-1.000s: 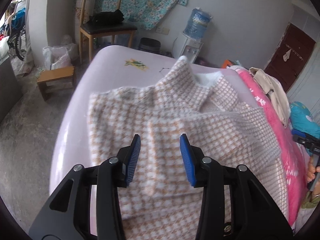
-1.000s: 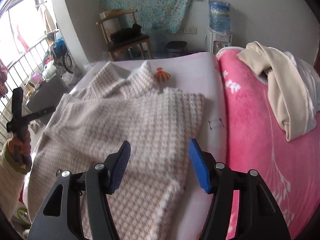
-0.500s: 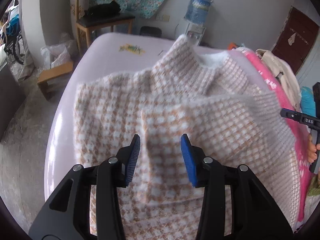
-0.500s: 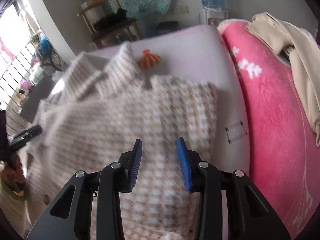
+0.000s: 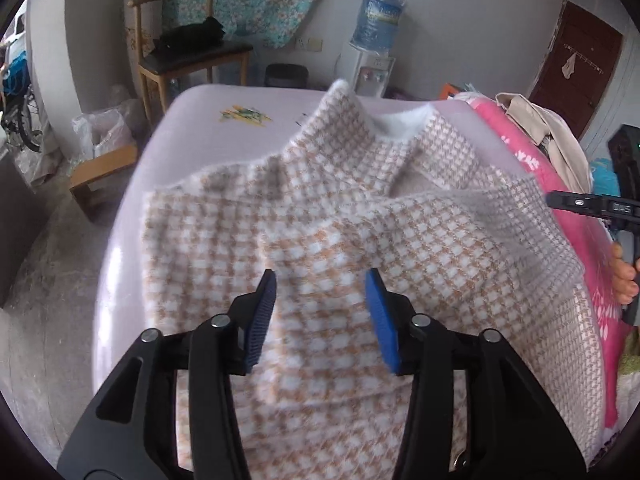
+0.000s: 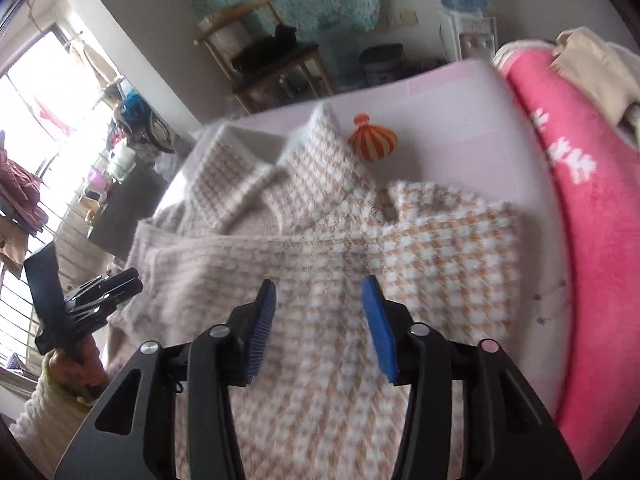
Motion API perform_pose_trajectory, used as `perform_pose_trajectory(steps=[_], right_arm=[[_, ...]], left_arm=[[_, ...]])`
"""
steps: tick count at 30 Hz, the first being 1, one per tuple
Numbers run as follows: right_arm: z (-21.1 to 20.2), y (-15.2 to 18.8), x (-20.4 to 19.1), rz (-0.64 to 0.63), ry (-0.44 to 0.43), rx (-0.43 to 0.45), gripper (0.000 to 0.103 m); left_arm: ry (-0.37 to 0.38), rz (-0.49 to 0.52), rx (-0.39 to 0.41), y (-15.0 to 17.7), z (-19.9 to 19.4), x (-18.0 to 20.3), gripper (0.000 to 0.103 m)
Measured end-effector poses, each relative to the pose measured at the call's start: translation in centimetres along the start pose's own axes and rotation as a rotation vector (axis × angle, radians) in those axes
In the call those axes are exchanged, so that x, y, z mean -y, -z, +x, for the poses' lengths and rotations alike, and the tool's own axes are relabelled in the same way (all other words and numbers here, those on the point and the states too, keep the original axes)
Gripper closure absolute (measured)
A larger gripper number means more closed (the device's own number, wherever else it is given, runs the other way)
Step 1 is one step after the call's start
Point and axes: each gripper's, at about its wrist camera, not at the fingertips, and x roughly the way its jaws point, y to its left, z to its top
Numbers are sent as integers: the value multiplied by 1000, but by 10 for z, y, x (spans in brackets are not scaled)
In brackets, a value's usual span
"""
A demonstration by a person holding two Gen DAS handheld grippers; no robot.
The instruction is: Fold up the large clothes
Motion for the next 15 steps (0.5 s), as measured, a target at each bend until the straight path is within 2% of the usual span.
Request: perform_pose_trajectory(steps=[2,4,7,12,15], right_arm=[[-21,13,-2,1,4,6,44],[-38,31,-6,-2,6,-1,37],[-57,63,-14,-8,22,-13,33],[-96,130,-35,-33,71,6,24],[-113,178,-49,-60,151,-1,24]], left_arm=[[4,-16,5,3,-9,-9,54],[0,-40,-7,6,-18,-15,47],[5,-56,-21,19,-36,-17,39],[-9,-66,-11,61,-85,-15,21],[-21,-88,-8,93,-116,-16,19]])
